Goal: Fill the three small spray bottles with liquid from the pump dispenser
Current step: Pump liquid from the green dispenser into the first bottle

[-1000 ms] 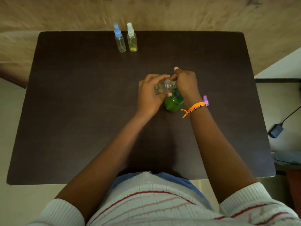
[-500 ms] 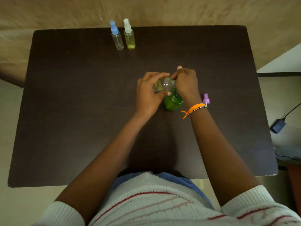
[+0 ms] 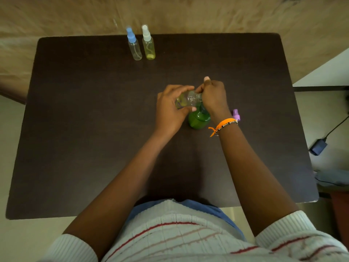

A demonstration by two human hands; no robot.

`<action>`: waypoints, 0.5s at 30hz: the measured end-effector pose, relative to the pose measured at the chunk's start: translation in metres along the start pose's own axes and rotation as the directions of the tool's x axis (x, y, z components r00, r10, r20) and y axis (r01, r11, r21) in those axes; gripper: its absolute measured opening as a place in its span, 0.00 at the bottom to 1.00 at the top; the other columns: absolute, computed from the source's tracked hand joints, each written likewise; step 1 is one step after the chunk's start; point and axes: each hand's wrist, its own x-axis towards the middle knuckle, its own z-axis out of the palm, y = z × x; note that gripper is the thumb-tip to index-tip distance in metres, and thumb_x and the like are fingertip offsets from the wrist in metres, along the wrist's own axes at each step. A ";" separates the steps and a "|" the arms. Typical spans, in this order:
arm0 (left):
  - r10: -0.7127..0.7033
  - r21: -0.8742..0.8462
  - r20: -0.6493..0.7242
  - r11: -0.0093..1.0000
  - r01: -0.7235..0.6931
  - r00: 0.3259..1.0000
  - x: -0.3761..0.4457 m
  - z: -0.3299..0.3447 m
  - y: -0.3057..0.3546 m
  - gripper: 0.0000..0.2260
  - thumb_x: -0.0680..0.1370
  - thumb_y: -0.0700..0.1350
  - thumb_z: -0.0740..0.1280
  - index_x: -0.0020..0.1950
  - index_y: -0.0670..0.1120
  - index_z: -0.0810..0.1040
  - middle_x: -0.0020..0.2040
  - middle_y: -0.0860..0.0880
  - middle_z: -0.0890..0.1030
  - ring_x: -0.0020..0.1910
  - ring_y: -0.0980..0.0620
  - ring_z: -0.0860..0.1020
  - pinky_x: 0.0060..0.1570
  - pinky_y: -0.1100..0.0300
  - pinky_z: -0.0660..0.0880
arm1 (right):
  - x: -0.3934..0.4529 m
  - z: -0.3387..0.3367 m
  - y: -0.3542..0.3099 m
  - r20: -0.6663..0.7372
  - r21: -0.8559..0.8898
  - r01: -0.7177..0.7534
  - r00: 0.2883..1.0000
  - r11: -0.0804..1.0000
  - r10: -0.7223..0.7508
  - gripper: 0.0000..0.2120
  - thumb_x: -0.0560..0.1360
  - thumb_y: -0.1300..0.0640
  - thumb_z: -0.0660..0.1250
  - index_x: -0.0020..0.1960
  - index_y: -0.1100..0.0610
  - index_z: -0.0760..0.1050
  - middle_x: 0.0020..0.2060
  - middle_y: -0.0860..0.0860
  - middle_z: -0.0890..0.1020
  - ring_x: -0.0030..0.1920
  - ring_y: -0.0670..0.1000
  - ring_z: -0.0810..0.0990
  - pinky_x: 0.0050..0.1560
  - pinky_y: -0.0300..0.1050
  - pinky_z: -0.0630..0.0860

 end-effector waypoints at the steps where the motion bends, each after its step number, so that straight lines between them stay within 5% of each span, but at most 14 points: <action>1: 0.000 -0.003 0.002 1.000 0.000 1.000 0.000 0.000 0.001 0.24 0.59 0.45 0.74 0.56 0.49 0.80 0.50 0.55 0.76 0.52 0.49 0.77 0.57 0.44 0.72 | 0.000 -0.001 -0.001 0.013 -0.002 -0.006 1.000 1.000 0.006 0.24 0.82 0.51 0.53 0.30 0.52 0.74 0.43 0.57 0.81 0.48 0.58 0.79 0.57 0.53 0.74; 7: 0.005 -0.021 -0.016 1.000 -0.005 1.000 0.000 -0.002 0.006 0.24 0.59 0.45 0.74 0.55 0.49 0.80 0.51 0.53 0.76 0.53 0.49 0.78 0.57 0.43 0.72 | 0.003 -0.009 -0.012 0.200 -0.024 -0.067 0.977 0.997 0.071 0.23 0.81 0.43 0.55 0.36 0.56 0.76 0.42 0.55 0.80 0.42 0.52 0.76 0.48 0.45 0.69; 11: 0.004 0.013 0.008 1.000 -0.004 1.000 -0.001 -0.004 0.007 0.24 0.59 0.45 0.74 0.55 0.49 0.80 0.50 0.54 0.75 0.53 0.50 0.77 0.59 0.46 0.71 | 0.002 -0.003 -0.005 0.053 -0.015 -0.019 0.998 1.000 0.020 0.24 0.83 0.48 0.53 0.31 0.54 0.74 0.40 0.55 0.79 0.45 0.54 0.77 0.50 0.47 0.71; 15: 0.004 0.045 0.014 0.999 -0.004 1.000 -0.002 -0.005 0.009 0.24 0.60 0.41 0.76 0.55 0.47 0.81 0.50 0.55 0.75 0.52 0.55 0.74 0.57 0.63 0.65 | -0.001 0.000 -0.001 -0.017 -0.033 -0.001 1.000 0.999 0.000 0.25 0.83 0.49 0.53 0.29 0.53 0.73 0.40 0.54 0.79 0.46 0.55 0.77 0.54 0.48 0.71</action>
